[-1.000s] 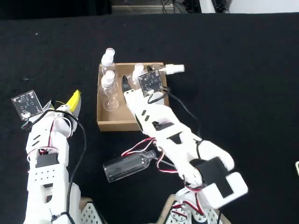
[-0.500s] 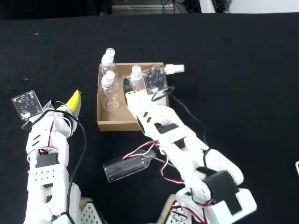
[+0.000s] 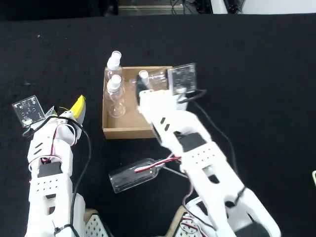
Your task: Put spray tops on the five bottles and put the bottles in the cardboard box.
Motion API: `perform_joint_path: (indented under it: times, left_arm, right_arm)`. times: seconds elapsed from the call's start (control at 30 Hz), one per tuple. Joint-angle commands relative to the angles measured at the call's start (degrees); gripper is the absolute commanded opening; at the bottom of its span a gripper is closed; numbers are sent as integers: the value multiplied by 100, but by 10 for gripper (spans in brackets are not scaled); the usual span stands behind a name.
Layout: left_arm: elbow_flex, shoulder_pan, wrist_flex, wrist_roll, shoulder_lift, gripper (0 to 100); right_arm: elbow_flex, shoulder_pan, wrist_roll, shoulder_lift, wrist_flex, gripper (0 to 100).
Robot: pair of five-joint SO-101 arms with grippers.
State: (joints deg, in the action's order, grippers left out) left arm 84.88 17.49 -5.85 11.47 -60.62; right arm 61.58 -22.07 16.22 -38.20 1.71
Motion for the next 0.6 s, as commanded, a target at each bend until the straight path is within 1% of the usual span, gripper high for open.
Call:
perform_joint_path:
  times: [0.0, 0.07, 0.13, 0.27, 0.37, 0.57]
  left_arm:
    - [-127, 48, 132, -18, -88, 299]
    - [-127, 48, 132, -18, -88, 299]
    - [-127, 48, 132, -18, -88, 299]
    - [-101, 48, 132, -18, -88, 299]
    - [-92, 48, 123, -9, -88, 299]
    - [-92, 40, 114, 0, -88, 299]
  right_arm:
    - [-356, 659, 809, -567, 677, 279]
    - [-699, 914, 1468, -532, 1125, 279]
    - [-1086, 976, 1908, -321, 1530, 279]
    - [-1833, 826, 2312, 470, 1934, 279]
    - [-2264, 721, 2541, 1174, 1943, 279]
    - [-2976, 633, 3341, 2211, 1952, 279]
